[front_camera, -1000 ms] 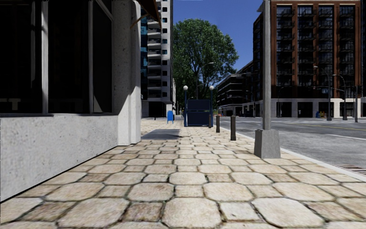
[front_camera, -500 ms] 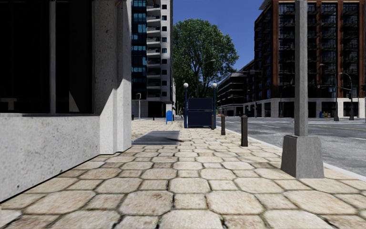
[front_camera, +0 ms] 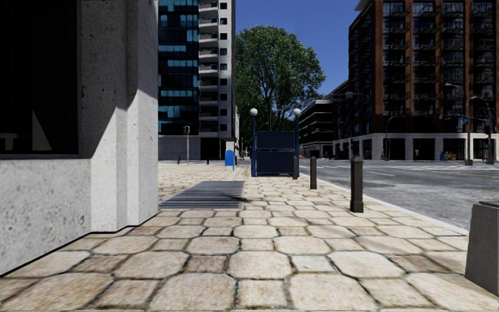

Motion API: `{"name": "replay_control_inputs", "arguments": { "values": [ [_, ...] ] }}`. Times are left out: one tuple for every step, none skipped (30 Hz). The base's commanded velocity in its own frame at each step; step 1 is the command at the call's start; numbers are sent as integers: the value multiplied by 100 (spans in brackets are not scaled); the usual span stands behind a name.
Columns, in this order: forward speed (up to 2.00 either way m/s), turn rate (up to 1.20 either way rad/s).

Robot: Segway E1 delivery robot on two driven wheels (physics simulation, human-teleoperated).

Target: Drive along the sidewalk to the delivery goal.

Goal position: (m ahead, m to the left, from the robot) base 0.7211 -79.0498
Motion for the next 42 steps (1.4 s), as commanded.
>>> {"name": "replay_control_inputs", "arguments": {
  "values": [
    [200, 0],
    [200, 0],
    [200, 0],
    [200, 0],
    [200, 0],
    [200, 0],
    [200, 0],
    [200, 0],
    [200, 0],
    [200, 0],
    [200, 0],
    [200, 0],
    [200, 0],
    [200, 0],
    [200, 0],
    [200, 0],
    [200, 0],
    [200, 0],
    [200, 0],
    [200, 0],
    [200, 6],
    [200, 14],
    [200, 17],
    [200, 18],
    [200, 18],
    [200, 18],
    [200, 18],
    [200, 18],
    [200, 18],
    [200, 18],
    [200, 18],
    [200, 18],
    [200, 18],
    [200, 18],
    [200, 18],
    [200, 18],
    [200, 19],
    [200, 21],
    [200, 21],
    [200, 23],
    [200, 27],
    [200, 28]
  ]
}}
